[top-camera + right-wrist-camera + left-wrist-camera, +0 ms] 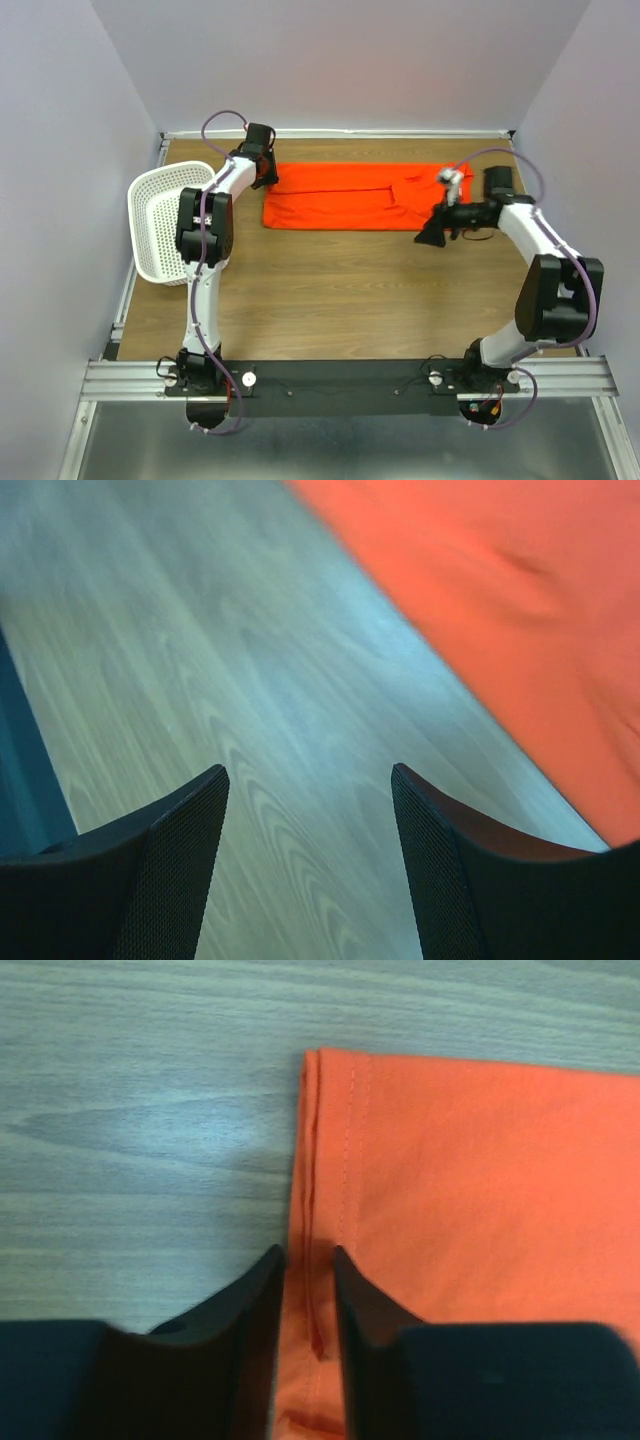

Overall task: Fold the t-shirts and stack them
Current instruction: Fold the tshirt

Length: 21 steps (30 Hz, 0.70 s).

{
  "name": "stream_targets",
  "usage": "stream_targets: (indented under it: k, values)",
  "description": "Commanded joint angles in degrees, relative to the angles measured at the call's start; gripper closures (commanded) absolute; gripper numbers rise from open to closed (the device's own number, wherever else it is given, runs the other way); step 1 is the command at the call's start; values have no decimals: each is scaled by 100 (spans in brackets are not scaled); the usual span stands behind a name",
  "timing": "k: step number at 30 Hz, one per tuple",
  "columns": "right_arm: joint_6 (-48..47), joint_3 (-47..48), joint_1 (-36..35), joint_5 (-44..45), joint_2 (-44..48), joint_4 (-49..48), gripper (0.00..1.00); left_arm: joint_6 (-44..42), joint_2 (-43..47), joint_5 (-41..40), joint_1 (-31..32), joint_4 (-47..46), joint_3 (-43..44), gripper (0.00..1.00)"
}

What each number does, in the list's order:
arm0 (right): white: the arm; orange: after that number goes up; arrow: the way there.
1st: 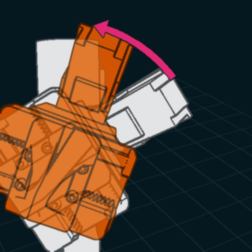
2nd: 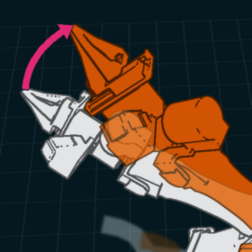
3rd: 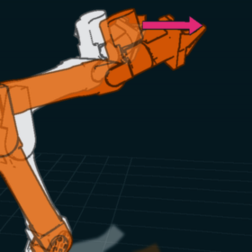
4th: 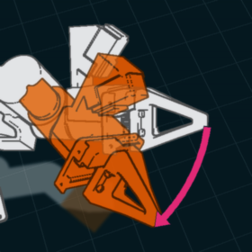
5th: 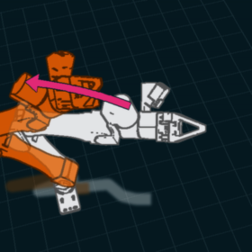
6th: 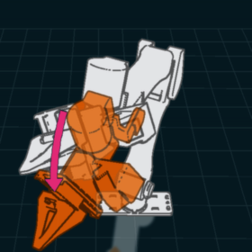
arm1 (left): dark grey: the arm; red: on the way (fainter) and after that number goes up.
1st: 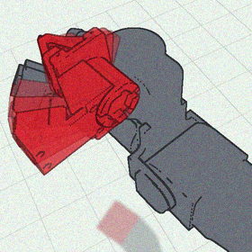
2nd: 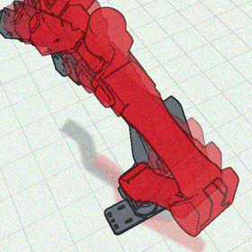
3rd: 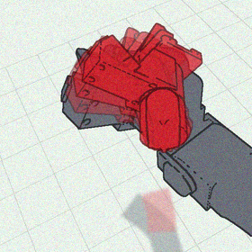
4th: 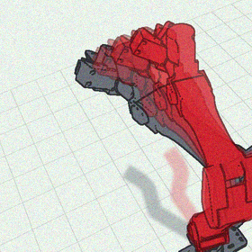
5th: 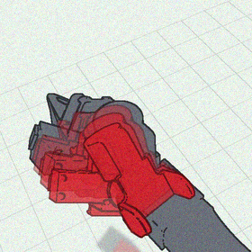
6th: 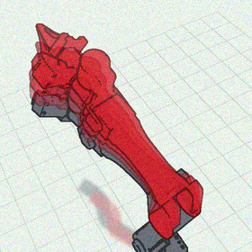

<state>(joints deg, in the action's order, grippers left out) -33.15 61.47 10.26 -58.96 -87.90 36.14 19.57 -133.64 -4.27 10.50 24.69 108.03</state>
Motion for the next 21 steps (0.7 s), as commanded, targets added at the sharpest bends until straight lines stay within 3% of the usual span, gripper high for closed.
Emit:
stream_targets:
  k: [1,2,4,8,11,15,21]
  values:
    - [-1642,-29,-1471,1023,-219,686,27,11,171,-328,-57,-15,8,57]
    - [-1590,-117,-1796,1392,-184,405,27,29,459,-337,-74,-112,-62,49]
    - [-1607,-320,-2751,2574,-131,-418,27,20,742,-294,-92,-279,-159,44]
    - [-1634,-189,-4267,4319,-534,-1696,26,-41,1401,-136,-110,-447,-159,41]
    - [-1388,390,-4996,5472,-1324,-2521,26,-120,2323,-135,-119,-866,-790,39]
    - [-1300,1558,-5280,6316,-2632,-2665,27,-16,4357,83,-311,-1789,-2631,36]
    - [-1423,1929,-5456,6722,-3286,-2691,30,-24,6832,761,-602,-2381,-4815,31]
